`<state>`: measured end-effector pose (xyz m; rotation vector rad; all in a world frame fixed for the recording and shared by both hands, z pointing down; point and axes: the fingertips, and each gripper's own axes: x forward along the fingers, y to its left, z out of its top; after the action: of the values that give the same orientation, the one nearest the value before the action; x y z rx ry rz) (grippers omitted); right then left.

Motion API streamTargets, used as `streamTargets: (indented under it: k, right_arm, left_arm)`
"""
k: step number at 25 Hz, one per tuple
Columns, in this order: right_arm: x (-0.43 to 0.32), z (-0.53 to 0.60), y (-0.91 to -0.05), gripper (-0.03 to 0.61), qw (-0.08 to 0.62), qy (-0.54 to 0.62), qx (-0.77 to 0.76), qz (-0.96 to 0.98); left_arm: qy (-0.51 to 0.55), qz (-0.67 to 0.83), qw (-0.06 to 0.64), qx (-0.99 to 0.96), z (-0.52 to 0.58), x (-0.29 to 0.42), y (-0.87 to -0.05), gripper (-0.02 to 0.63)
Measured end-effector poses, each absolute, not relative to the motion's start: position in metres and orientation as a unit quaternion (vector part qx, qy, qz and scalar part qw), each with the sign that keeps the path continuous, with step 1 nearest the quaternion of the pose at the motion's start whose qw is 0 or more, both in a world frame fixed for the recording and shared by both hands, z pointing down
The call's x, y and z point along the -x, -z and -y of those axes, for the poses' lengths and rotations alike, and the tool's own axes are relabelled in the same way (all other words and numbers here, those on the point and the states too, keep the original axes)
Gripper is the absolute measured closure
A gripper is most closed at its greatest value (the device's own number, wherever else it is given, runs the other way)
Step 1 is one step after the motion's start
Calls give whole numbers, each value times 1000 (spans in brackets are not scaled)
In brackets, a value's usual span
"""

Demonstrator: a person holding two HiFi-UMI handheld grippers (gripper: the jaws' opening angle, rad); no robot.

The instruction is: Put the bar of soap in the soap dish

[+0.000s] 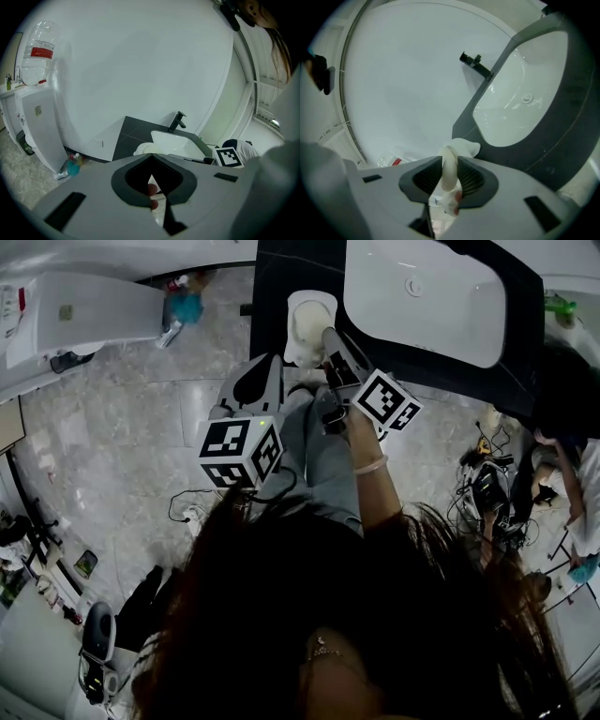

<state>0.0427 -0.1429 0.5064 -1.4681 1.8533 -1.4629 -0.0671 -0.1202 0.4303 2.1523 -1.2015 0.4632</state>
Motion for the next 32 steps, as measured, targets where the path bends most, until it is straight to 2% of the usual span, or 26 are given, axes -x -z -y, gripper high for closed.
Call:
streamTargets:
  k: [7,19,27,32]
  right_arm:
    - [-41,143,-509,466,202,502,521,-660]
    - [-41,148,-507,466,154,477,533,-682]
    - [-46,155,-492,473,251,503,500,-659]
    - [-44,158,-492,472,234,499,504,-665]
  left_arm:
    - [-175,454,316,-815,125,65,-433,617]
    - [-179,448,326,-813,129,65,-438,617]
    - [-179,448,329,-811,128,65,-439,617]
    - [-180,450,330,-810,128,67,-440,617]
